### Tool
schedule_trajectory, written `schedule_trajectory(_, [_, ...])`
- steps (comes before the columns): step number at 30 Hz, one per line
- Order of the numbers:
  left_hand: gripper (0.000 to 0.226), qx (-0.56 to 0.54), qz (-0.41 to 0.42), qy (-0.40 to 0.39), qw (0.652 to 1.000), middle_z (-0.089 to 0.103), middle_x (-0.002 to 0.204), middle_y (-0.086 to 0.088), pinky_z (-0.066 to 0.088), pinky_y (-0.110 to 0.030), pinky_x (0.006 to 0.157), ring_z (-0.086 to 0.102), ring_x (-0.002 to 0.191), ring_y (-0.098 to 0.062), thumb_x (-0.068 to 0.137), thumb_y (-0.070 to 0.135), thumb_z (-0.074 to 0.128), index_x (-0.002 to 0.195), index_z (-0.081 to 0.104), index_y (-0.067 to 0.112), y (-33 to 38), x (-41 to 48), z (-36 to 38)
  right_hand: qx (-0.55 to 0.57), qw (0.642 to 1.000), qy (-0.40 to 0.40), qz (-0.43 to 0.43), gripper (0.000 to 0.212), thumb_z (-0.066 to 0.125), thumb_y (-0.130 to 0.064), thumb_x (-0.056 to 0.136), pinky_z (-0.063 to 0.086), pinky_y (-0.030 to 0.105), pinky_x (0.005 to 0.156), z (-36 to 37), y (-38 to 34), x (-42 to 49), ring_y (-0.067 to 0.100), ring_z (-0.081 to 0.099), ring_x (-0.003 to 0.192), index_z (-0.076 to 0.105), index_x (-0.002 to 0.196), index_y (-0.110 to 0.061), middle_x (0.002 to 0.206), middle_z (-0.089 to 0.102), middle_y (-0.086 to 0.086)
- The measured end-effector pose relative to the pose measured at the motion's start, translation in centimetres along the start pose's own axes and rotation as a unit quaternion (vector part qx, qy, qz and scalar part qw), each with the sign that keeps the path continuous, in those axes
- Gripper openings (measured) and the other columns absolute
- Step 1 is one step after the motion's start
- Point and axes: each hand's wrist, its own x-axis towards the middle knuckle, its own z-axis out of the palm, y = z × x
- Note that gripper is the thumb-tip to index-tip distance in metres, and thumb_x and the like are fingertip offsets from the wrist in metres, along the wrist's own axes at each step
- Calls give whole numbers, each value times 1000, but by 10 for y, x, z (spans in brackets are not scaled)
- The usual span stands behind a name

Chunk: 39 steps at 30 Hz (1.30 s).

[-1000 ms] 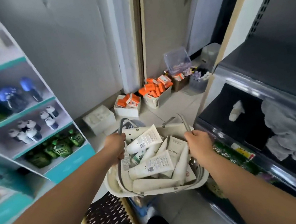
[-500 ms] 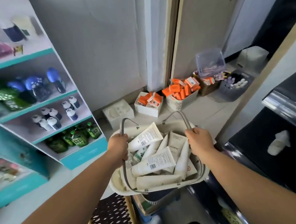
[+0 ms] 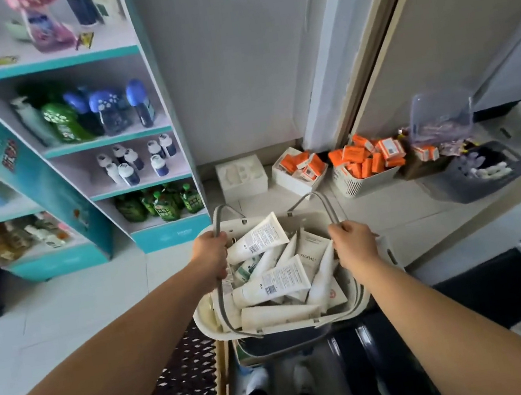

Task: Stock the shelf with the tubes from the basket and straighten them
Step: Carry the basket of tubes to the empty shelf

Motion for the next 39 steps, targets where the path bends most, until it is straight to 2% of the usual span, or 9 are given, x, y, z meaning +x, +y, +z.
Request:
schedule_trajectory(4, [17, -12, -9, 12, 1000, 38, 63, -2, 24, -23, 42, 29, 45, -14, 101, 25, 41, 92, 52, 15, 1, 3, 5, -8, 1000, -14, -5, 26, 53, -19, 83, 32, 31, 56, -1, 0, 14, 23, 41, 59, 48, 62, -5, 61, 46, 14])
schedule_trajectory(10, [17, -8, -13, 29, 999, 38, 63, -3, 26, -23, 43, 29, 48, -14, 102, 23, 40, 100, 53, 12, 10, 7, 8, -8, 1000, -25, -14, 32, 54, -16, 83, 29, 31, 53, 1, -5, 34, 23, 36, 57, 40, 55, -9, 56, 40, 8])
schedule_trajectory(14, [16, 0, -16, 45, 999, 39, 64, -3, 27, -24, 45, 30, 48, -14, 101, 21, 41, 103, 54, 11, 15, 15, 10, -2, 999, -32, 14, 26, 53, -23, 79, 37, 34, 57, 3, 0, 45, 25, 44, 59, 49, 60, -6, 60, 48, 12])
schedule_trajectory(18, [15, 1, -23, 48, 999, 36, 61, -2, 26, -23, 42, 27, 46, -14, 101, 23, 41, 97, 50, 12, 14, 24, 9, 3, 999, -40, 36, 27, 49, -32, 68, 35, 36, 56, 0, 6, 56, 24, 38, 58, 47, 63, -6, 59, 42, 10])
schedule_trajectory(26, [20, 4, -35, 53, 998, 36, 62, -3, 27, -24, 41, 27, 47, -14, 102, 25, 40, 90, 49, 11, 7, 39, -1, -16, 999, -34, 34, 22, 52, -20, 82, 34, 32, 57, -4, 19, 65, 24, 40, 60, 47, 66, -5, 64, 45, 13])
schedule_trajectory(29, [20, 32, -23, 80, 996, 41, 64, -4, 31, -25, 44, 33, 49, -15, 101, 23, 40, 100, 53, 7, -1, 45, -5, -40, 998, -38, 28, 23, 52, -18, 84, 34, 32, 58, -4, 23, 67, 24, 41, 60, 45, 65, -6, 63, 45, 10])
schedule_trajectory(34, [28, 149, 30, 160, 975, 59, 93, -8, 40, -31, 61, 53, 74, -21, 99, 21, 44, 118, 57, 6, -17, 52, -14, -55, 998, -32, 23, 29, 51, -16, 88, 33, 33, 58, -3, 29, 67, 23, 40, 61, 40, 62, -10, 61, 43, 6])
schedule_trajectory(36, [30, 175, 40, 186, 966, 60, 110, -12, 45, -32, 66, 56, 84, -24, 97, 16, 46, 123, 57, 7, -20, 55, -19, -64, 997, -30, 16, 29, 51, -16, 89, 31, 32, 55, -1, 28, 67, 22, 39, 60, 39, 63, -11, 62, 42, 4])
schedule_trajectory(39, [44, 193, 27, 197, 961, 53, 127, -12, 51, -40, 85, 57, 103, -30, 89, 8, 49, 132, 54, 13, -26, 59, -26, -94, 995, -17, -2, 17, 52, -17, 91, 37, 32, 57, -2, 29, 67, 26, 49, 69, 49, 76, -10, 72, 52, 5])
